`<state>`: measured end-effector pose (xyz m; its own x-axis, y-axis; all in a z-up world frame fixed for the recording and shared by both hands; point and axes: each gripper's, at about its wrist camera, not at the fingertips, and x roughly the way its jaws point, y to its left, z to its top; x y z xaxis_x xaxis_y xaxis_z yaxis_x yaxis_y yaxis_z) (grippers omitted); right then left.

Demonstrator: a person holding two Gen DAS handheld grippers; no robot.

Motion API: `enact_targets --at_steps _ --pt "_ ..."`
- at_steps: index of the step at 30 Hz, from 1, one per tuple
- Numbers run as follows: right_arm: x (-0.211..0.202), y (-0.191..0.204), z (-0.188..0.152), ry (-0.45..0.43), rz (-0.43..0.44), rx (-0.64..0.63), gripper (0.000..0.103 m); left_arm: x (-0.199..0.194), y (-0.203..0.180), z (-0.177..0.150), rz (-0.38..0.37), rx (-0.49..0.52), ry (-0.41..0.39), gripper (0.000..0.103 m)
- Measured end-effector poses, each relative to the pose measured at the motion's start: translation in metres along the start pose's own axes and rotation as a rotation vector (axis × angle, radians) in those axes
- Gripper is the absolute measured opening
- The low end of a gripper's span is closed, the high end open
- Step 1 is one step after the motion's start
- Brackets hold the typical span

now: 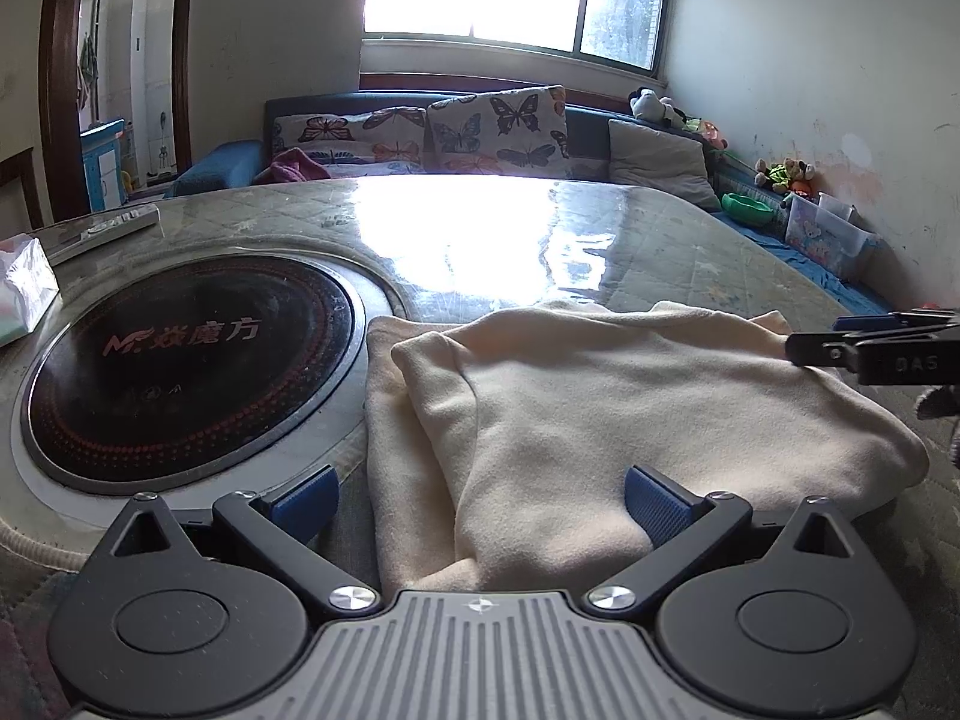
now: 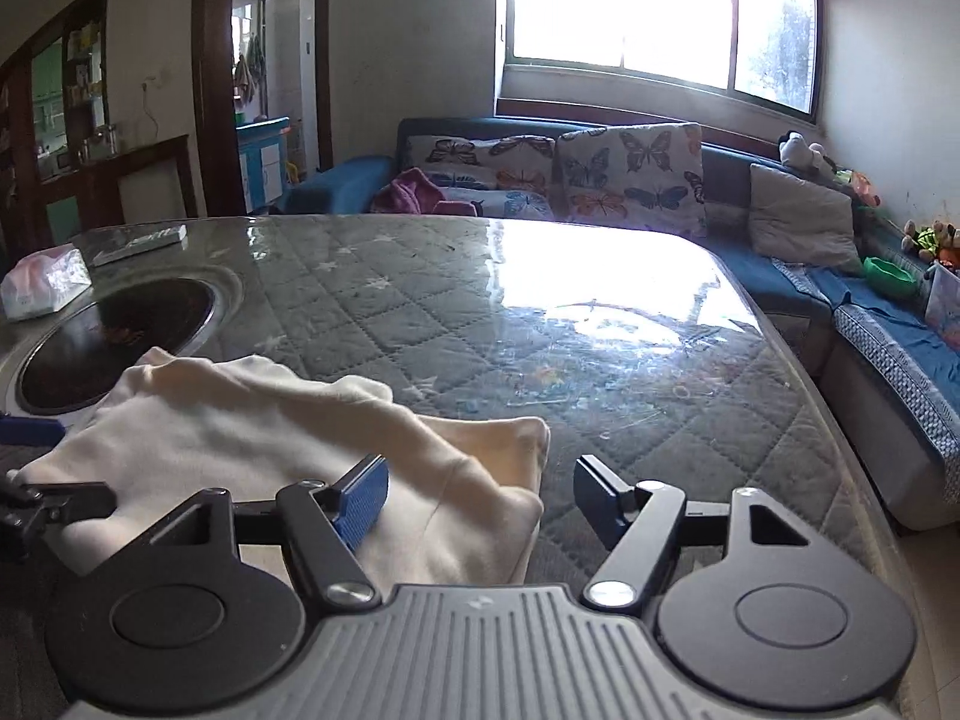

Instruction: Fold clothes

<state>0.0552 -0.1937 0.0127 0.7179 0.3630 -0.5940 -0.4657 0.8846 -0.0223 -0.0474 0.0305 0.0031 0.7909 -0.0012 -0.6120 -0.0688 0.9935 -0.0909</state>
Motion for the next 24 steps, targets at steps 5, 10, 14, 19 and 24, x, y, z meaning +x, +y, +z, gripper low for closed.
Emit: enact_targets --at_steps 5,10,14,19,24 --pt "0.027 -0.003 0.004 0.056 -0.058 -0.027 0.082 0.001 0.001 0.000 -0.002 -0.002 0.000 0.103" --pt "0.032 -0.006 0.014 0.048 -0.094 -0.012 0.090 0.001 0.001 -0.001 -0.001 0.000 -0.001 0.103" --pt "0.036 0.000 0.018 0.051 -0.090 -0.045 0.099 0.001 0.001 -0.001 -0.001 0.000 -0.002 0.103" --pt "0.050 0.010 0.016 0.082 -0.126 -0.098 0.103 0.002 0.000 -0.001 -0.001 0.000 -0.002 0.103" --pt "0.031 0.028 0.020 0.041 -0.175 -0.146 0.103 0.002 0.000 -0.001 -0.001 -0.001 -0.003 0.103"
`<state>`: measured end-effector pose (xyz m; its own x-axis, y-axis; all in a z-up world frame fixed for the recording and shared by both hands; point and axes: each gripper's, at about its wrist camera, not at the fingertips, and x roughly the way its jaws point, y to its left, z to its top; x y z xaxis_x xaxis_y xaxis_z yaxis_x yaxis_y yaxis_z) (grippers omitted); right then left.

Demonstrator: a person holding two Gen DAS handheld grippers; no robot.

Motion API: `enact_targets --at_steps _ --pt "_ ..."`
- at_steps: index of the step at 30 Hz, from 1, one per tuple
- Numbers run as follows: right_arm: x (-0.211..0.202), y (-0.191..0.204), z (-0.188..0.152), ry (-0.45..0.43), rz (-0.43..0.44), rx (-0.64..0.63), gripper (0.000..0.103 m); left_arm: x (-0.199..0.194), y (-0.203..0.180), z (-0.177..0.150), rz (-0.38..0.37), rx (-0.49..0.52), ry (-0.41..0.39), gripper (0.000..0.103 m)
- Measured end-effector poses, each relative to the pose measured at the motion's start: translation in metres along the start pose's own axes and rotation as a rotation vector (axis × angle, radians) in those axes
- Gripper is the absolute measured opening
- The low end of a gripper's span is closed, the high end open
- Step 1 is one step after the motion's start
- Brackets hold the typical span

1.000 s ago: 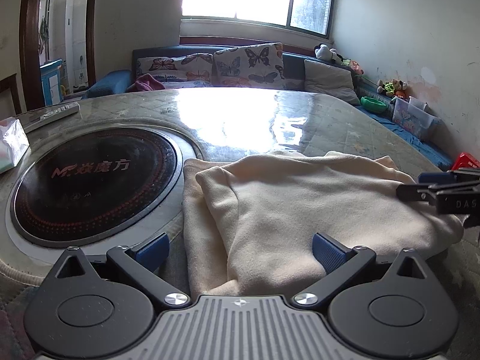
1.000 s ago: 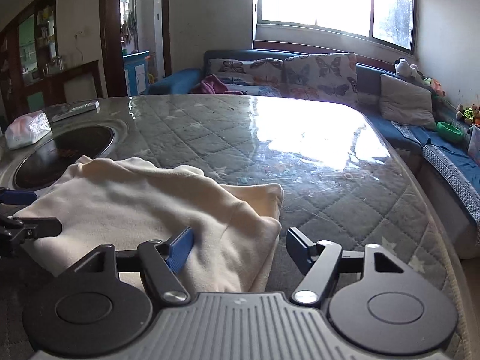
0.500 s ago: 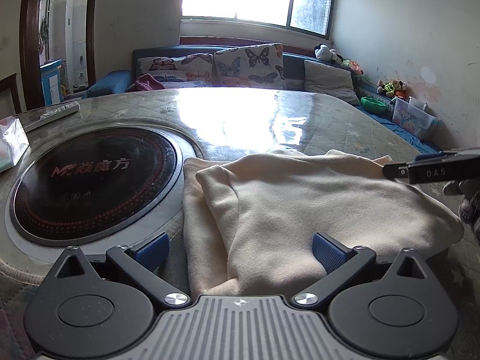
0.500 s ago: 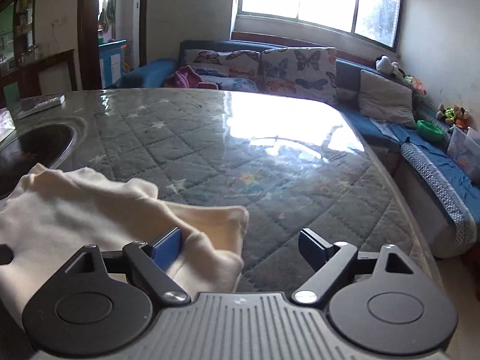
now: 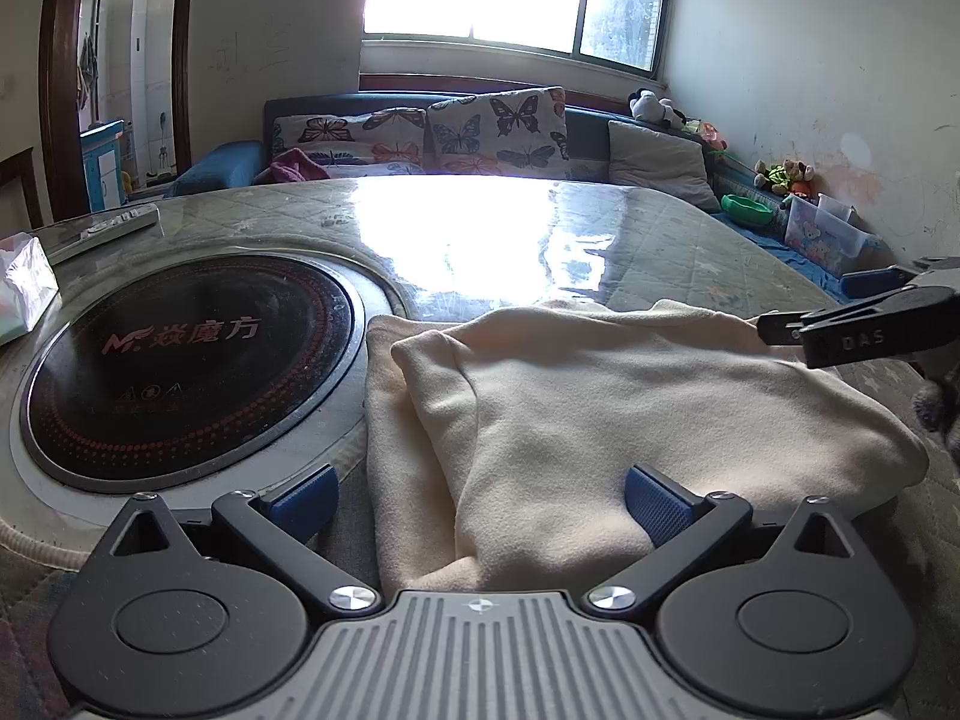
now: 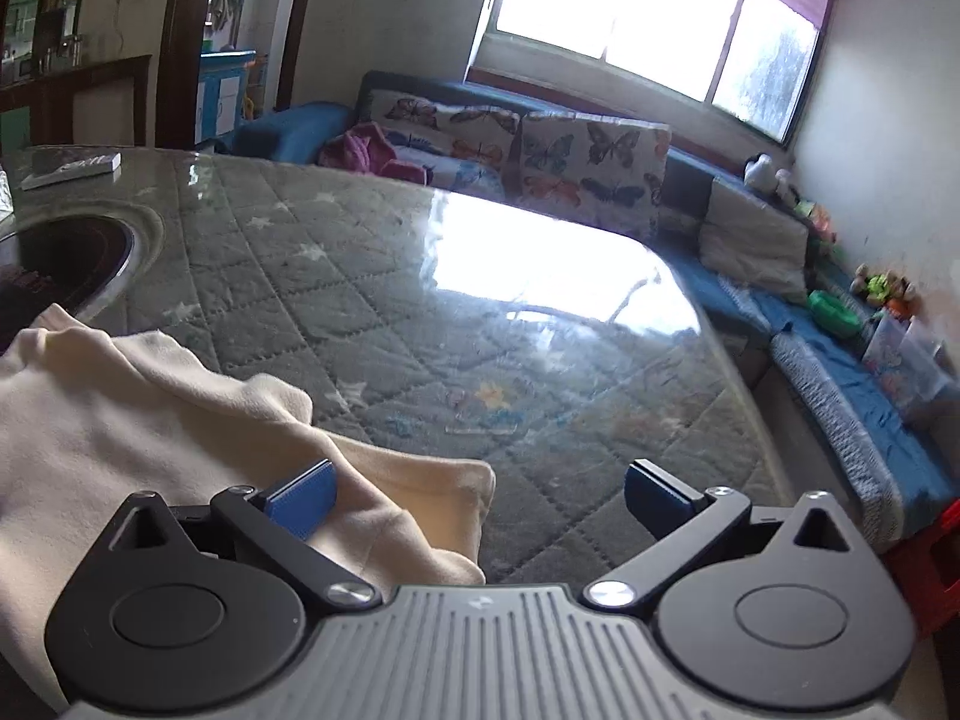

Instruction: Fold clothes

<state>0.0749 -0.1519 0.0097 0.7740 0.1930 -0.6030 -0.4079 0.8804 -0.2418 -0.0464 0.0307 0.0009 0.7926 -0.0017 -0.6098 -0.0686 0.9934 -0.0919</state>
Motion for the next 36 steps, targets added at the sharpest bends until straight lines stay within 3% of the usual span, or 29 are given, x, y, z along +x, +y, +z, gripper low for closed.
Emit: enact_targets --at_steps 10,19,26,30,36 --pt "-0.070 0.078 -0.035 -0.135 -0.068 -0.230 0.103 0.000 0.000 0.000 0.001 0.001 -0.001 0.103" --pt "-0.081 0.144 -0.050 -0.203 -0.090 -0.351 0.103 0.000 0.000 0.000 0.000 0.000 -0.001 0.103" --pt "-0.082 0.137 -0.055 -0.182 -0.109 -0.305 0.103 0.001 0.000 0.001 0.004 0.004 0.001 0.103" --pt "-0.083 0.134 -0.056 -0.221 -0.218 -0.291 0.103 0.001 -0.002 0.001 0.009 0.009 0.003 0.103" --pt "-0.075 0.137 -0.068 -0.238 -0.236 -0.367 0.103 0.002 -0.004 0.001 0.014 0.015 0.004 0.103"
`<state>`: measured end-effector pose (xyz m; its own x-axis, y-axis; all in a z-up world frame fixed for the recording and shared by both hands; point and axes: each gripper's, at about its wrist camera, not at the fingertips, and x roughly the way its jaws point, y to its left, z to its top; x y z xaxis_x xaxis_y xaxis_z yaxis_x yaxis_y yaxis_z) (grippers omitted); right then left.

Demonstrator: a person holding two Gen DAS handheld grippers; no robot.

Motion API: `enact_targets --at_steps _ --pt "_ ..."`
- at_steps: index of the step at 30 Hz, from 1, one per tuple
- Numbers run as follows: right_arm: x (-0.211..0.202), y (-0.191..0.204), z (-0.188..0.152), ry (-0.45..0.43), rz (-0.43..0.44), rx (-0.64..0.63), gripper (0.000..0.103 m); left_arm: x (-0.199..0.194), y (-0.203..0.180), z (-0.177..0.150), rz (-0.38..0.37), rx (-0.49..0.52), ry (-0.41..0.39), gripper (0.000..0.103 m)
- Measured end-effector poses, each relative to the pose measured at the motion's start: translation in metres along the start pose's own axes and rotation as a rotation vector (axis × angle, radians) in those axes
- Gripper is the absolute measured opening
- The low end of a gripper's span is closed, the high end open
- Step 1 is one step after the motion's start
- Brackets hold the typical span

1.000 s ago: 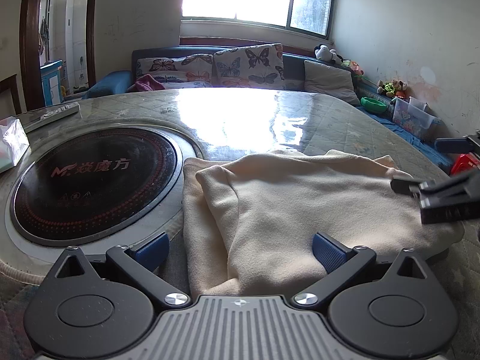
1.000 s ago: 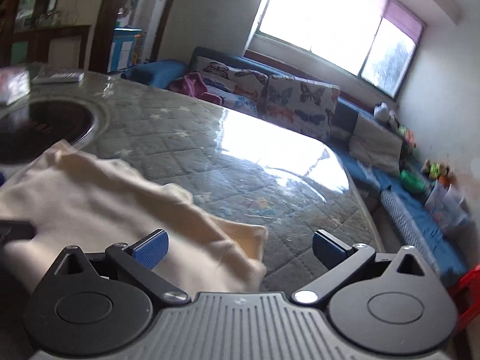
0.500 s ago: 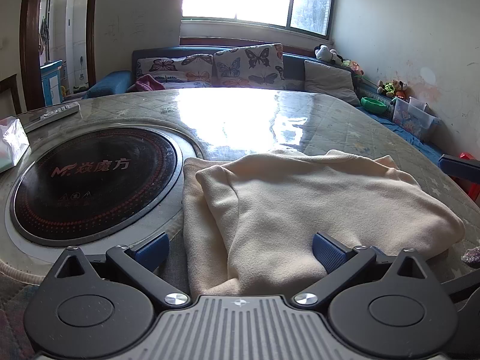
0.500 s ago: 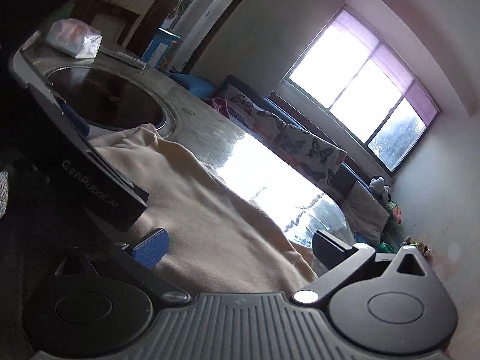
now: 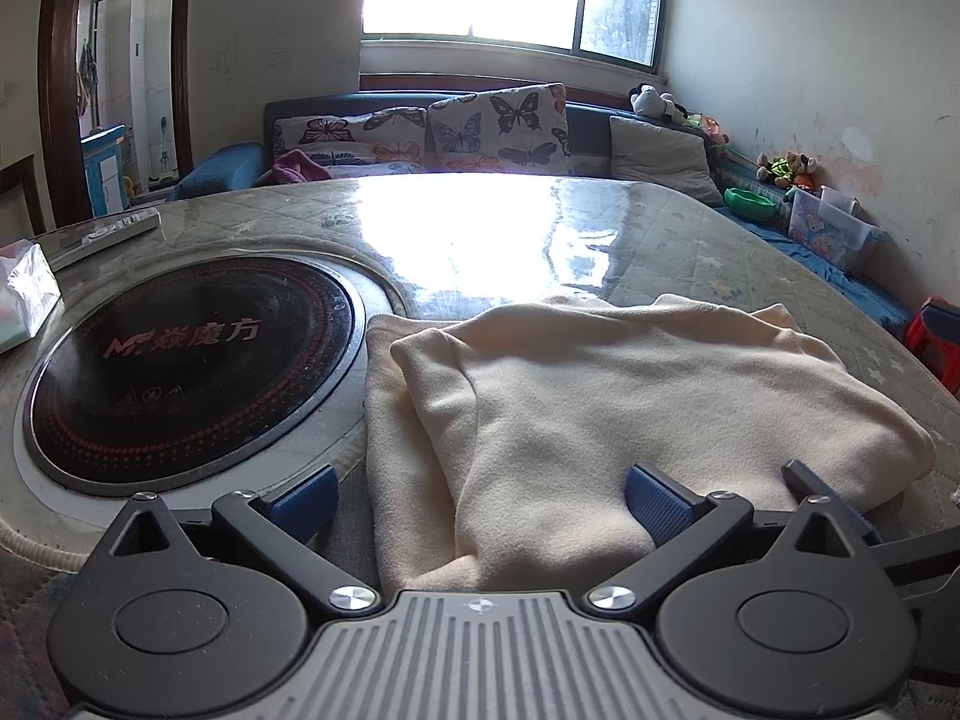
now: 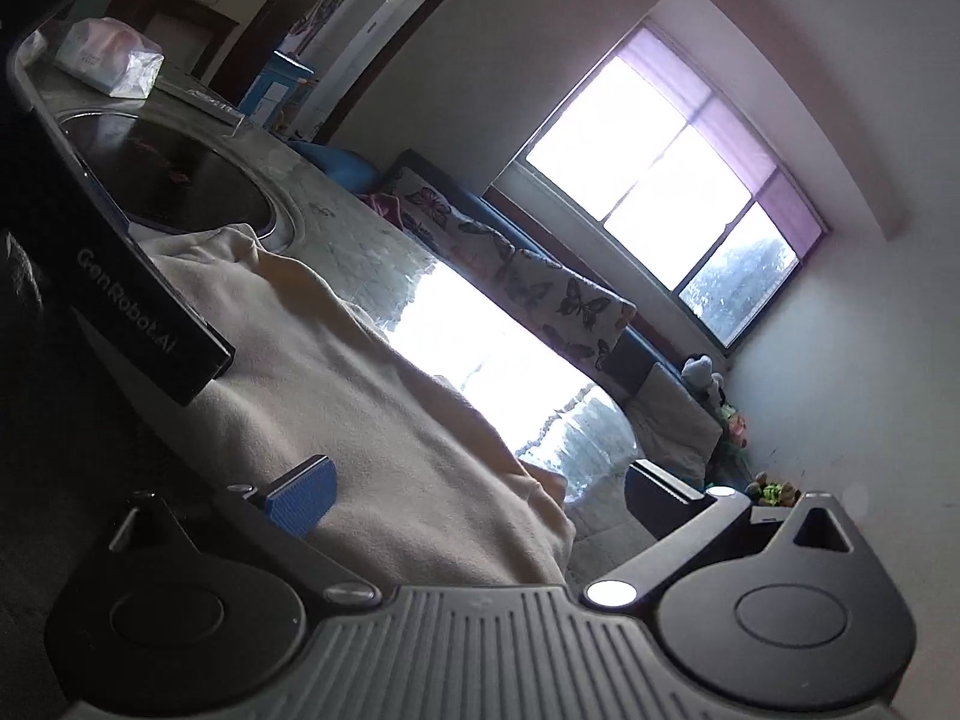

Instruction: Fold clothes

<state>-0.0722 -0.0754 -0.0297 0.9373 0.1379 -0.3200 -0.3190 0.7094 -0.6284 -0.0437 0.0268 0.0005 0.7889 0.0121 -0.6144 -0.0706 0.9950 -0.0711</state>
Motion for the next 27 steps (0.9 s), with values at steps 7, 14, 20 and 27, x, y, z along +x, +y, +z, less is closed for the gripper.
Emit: enact_targets --at_steps 7,14,20,27 --pt "0.010 -0.014 -0.012 0.014 -0.048 0.000 0.103 0.000 0.000 0.000 0.000 0.000 0.000 0.103" --pt "0.018 -0.045 -0.029 0.032 0.015 0.128 0.103 0.000 -0.002 0.000 0.003 0.003 0.001 0.103" --pt "0.024 -0.091 -0.044 0.084 0.161 0.405 0.103 0.000 -0.001 0.000 -0.003 -0.005 -0.001 0.103" --pt "0.001 -0.129 -0.042 -0.016 0.449 0.593 0.103 -0.027 0.002 0.006 -0.008 0.020 -0.083 0.103"
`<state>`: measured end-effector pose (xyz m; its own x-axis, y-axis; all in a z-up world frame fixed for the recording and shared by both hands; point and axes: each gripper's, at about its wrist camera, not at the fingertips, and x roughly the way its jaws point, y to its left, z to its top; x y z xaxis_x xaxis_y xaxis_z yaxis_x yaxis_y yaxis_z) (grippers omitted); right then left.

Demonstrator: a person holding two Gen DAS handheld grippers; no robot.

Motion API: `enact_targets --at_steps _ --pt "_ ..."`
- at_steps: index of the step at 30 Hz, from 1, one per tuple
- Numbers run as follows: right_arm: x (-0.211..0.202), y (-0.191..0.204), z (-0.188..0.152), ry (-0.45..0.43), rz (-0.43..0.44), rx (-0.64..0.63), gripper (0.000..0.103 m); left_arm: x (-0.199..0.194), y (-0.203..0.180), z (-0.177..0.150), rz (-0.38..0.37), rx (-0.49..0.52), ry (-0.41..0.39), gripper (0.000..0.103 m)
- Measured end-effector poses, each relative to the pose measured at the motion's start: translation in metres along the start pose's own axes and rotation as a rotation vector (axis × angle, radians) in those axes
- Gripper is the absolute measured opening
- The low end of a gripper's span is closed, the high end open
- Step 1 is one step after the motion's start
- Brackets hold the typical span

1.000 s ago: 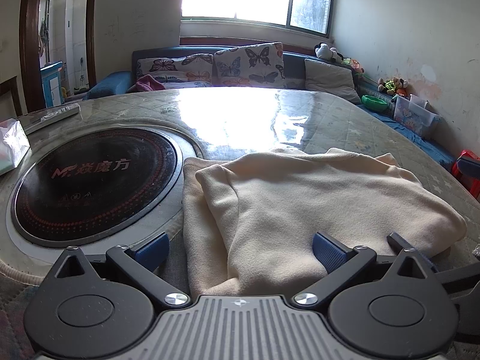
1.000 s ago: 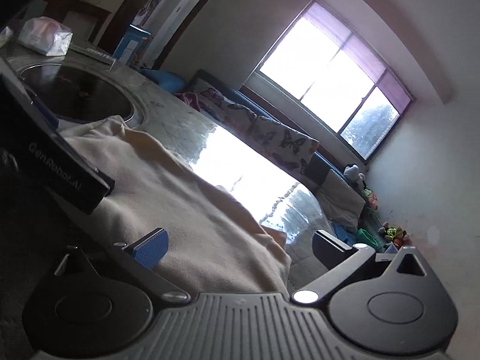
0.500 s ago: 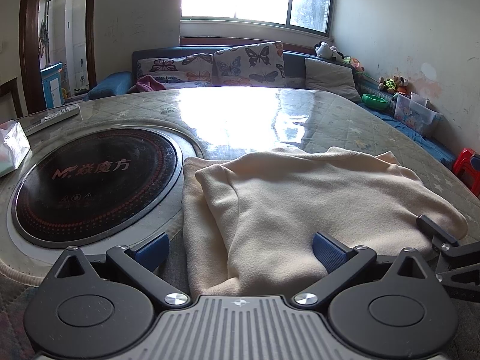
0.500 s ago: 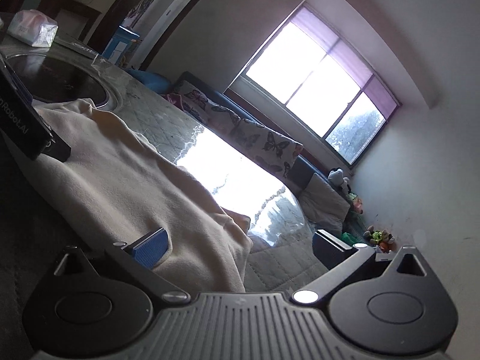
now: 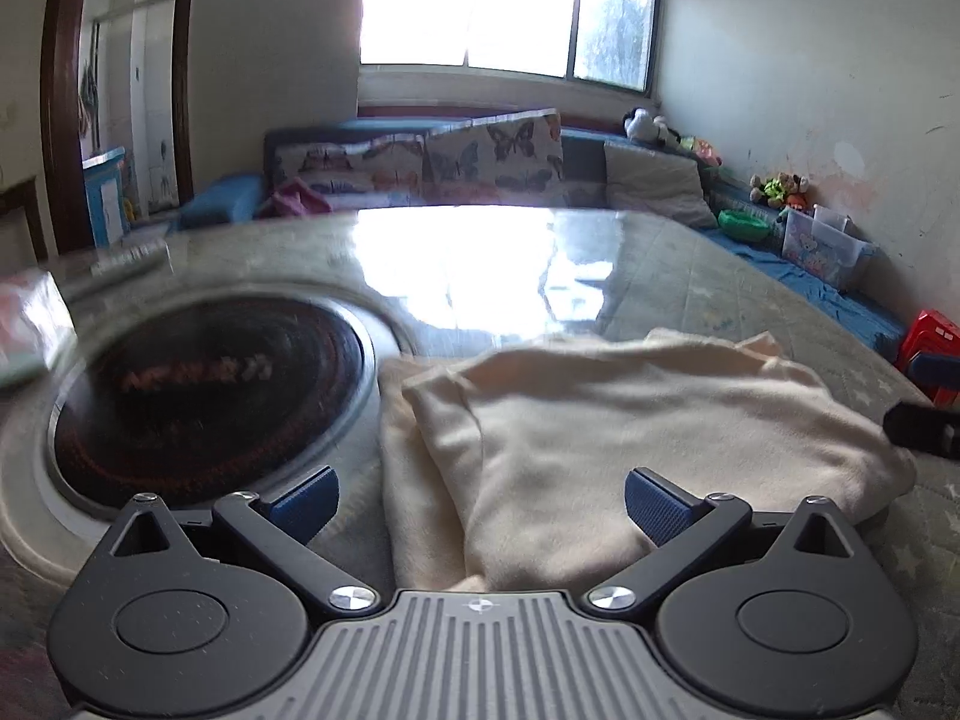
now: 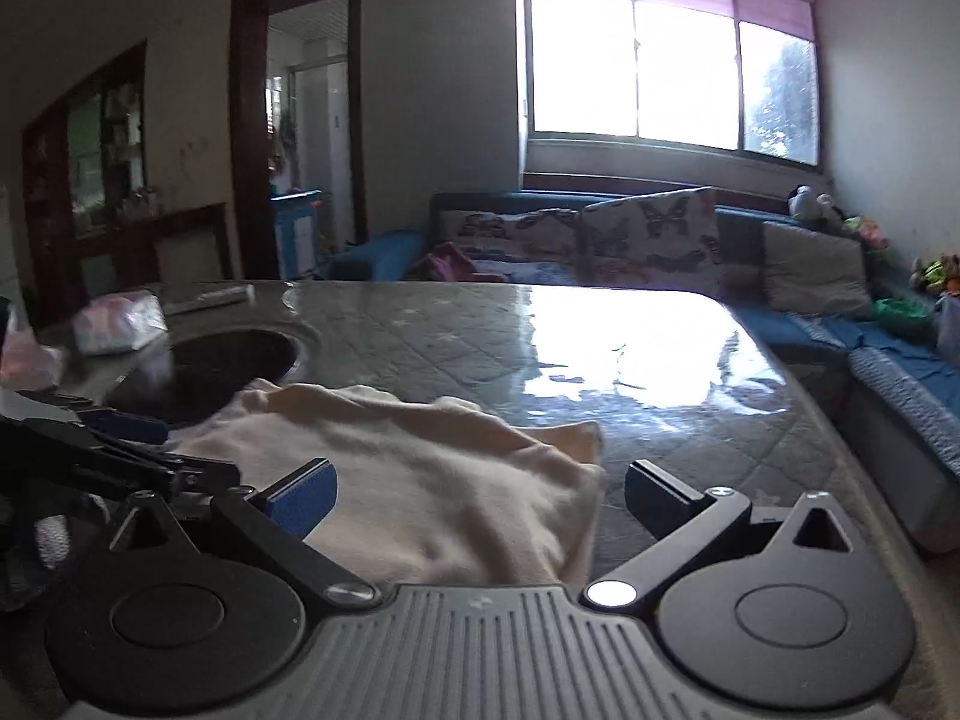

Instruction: Fold clothes

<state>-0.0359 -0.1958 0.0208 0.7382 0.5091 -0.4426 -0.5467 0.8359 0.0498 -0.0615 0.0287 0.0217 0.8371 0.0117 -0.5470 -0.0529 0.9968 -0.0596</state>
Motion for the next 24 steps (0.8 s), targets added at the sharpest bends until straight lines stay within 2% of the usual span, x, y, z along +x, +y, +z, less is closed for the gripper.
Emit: enact_targets --at_steps 2,7,9,12,13,15,17,24 --pt "-0.002 0.005 0.003 0.002 0.057 -0.018 0.103 -0.014 -0.003 0.003 -0.025 0.023 -0.038 0.102" --pt "-0.001 0.017 0.009 0.032 0.128 -0.057 0.093 -0.031 -0.010 0.001 -0.102 0.058 -0.087 0.076" --pt "0.004 0.018 0.009 0.051 0.141 -0.052 0.091 -0.030 -0.009 -0.002 -0.145 0.046 -0.077 0.055" --pt "0.013 0.017 0.007 0.089 0.159 -0.029 0.079 -0.027 -0.009 -0.006 -0.192 0.049 -0.066 0.033" --pt "0.018 0.016 0.005 0.110 0.167 -0.013 0.073 -0.027 -0.009 -0.007 -0.204 0.056 -0.065 0.032" --pt "0.023 0.014 0.000 0.144 0.157 -0.006 0.067 -0.023 -0.009 -0.009 -0.215 0.071 -0.045 0.030" --pt "0.030 0.013 -0.005 0.177 0.138 -0.002 0.060 -0.016 -0.007 -0.012 -0.203 0.077 0.002 0.028" --pt "0.030 0.011 -0.006 0.205 0.132 -0.018 0.057 -0.015 0.009 -0.011 -0.247 0.001 0.026 0.029"
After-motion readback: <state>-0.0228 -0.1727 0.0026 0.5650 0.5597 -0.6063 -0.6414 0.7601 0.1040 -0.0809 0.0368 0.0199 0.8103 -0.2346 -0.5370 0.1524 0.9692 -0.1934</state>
